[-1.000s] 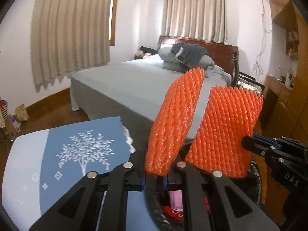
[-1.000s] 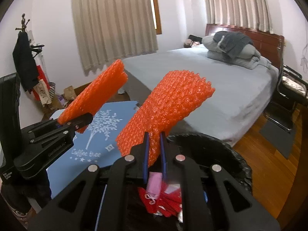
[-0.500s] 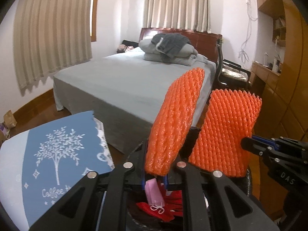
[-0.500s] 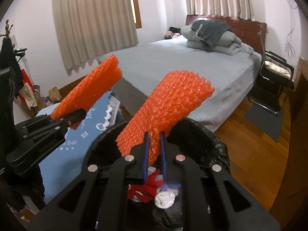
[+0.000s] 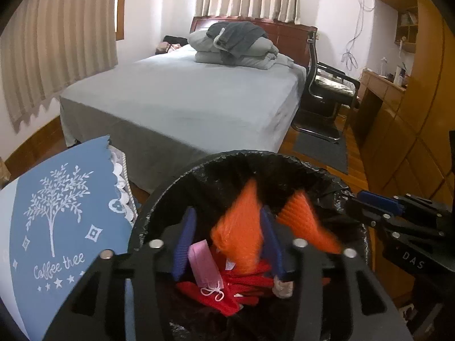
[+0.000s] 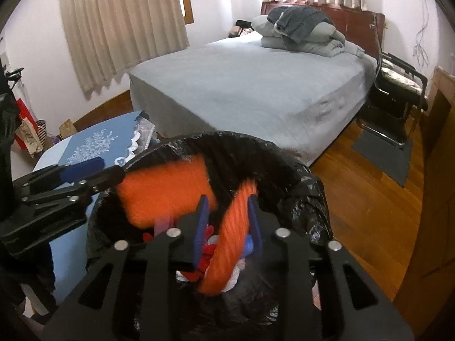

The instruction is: Collect trash

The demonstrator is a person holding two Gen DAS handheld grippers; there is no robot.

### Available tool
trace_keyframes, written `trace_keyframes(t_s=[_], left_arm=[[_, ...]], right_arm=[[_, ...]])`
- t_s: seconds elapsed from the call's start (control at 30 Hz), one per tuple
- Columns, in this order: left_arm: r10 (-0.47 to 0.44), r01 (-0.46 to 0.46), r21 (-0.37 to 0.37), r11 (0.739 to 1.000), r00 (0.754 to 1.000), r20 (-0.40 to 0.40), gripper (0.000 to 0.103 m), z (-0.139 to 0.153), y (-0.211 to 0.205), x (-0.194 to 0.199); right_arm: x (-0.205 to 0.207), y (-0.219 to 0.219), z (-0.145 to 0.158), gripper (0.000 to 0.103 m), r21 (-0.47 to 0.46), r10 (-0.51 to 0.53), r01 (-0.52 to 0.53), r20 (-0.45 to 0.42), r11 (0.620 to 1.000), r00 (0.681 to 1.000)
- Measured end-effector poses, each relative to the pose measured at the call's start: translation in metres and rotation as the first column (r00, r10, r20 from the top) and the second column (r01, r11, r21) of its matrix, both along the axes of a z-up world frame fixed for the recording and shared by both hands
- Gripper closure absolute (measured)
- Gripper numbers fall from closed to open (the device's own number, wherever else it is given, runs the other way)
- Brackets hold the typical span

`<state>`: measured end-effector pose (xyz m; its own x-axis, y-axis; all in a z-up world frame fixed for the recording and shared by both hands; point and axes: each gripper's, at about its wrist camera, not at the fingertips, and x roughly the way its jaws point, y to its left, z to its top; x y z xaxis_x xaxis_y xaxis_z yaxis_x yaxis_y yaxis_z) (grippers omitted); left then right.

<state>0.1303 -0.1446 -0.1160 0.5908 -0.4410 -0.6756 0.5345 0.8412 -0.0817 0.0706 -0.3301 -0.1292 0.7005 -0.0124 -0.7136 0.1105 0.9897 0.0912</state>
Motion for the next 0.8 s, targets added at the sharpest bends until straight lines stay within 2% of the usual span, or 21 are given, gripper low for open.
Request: trace_keyframes(t_s=[0.03, 0.13, 0.2, 0.27, 0.43, 0.8], left_arm=[[0.004, -0.004, 0.000, 1.000, 1.000, 0.001, 0.045, 0.001, 0.001, 0.000], [0.014, -0.014, -0.008, 1.000, 1.000, 0.009, 0.034, 0.006, 0.005, -0.002], [0.025, -0.025, -0.011, 1.000, 0.999, 0.026, 0.028, 0.013, 0.009, -0.003], [0.034, -0.033, -0.013, 0.999, 0.999, 0.040, 0.022, 0.021, 0.014, -0.004], [0.069, -0.067, -0.025, 0.997, 0.994, 0.083, 0.012, 0.044, 0.030, -0.012], [0.150, -0.147, -0.036, 0.989, 0.978, 0.144, 0.006, 0.086, 0.070, -0.043]], right_arm=[[-0.001, -0.001, -0.001, 0.066, -0.001, -0.006, 0.006, -0.001, 1.000, 1.000], [-0.004, -0.004, 0.000, 0.048, -0.002, -0.020, 0.020, 0.007, 1.000, 1.000], [-0.007, -0.005, 0.005, 0.023, -0.009, -0.032, 0.032, 0.025, 0.999, 0.999], [-0.008, -0.005, 0.010, 0.013, -0.008, -0.038, 0.038, 0.041, 0.999, 0.998], [-0.014, 0.003, 0.033, 0.011, 0.015, -0.018, 0.017, 0.071, 1.000, 0.997], [-0.036, 0.034, 0.091, 0.006, 0.058, 0.045, -0.053, 0.134, 0.997, 0.990]])
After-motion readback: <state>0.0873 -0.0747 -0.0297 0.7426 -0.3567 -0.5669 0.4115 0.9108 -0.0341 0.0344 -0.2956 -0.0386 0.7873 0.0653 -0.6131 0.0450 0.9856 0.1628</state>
